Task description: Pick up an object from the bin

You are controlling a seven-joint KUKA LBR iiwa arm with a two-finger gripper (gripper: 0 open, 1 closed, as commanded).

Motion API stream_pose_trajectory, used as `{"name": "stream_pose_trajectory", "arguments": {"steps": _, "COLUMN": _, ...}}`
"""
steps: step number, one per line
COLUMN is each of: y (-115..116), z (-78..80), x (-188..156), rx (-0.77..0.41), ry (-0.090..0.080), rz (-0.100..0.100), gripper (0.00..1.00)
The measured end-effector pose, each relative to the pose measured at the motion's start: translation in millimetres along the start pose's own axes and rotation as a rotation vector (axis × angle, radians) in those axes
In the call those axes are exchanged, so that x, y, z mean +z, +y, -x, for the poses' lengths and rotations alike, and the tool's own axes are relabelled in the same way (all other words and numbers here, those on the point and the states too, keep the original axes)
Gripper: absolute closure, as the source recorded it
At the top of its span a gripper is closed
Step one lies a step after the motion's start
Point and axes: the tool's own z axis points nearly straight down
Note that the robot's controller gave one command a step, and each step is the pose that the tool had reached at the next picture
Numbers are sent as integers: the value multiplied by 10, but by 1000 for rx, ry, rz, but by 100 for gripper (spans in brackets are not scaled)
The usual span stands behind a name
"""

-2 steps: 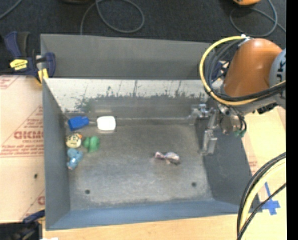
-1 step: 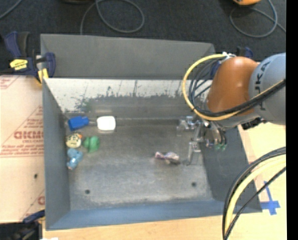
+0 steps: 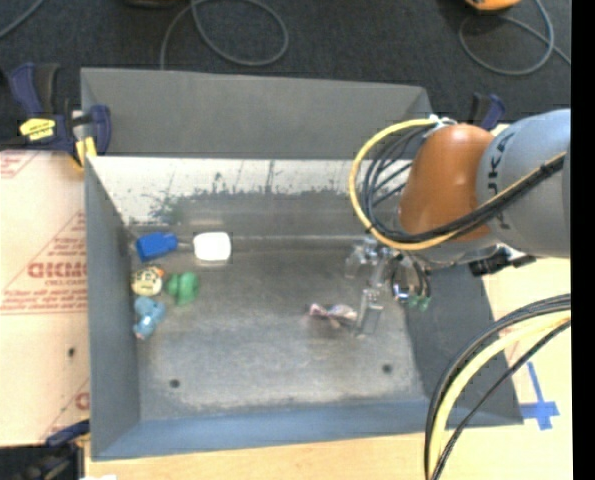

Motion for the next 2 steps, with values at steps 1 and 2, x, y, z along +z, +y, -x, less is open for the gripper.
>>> {"name": "stream_pose_trajectory", "arguments": {"steps": 1, "y": -43, "z": -112, "x": 281, "rx": -155, "ry": -6, "rz": -1, "gripper": 0}}
{"name": "stream_pose_trajectory", "arguments": {"steps": 2, "y": -63, "z": -200, "x": 380, "rx": -122, "ry": 1, "rz": 0, "gripper": 0}}
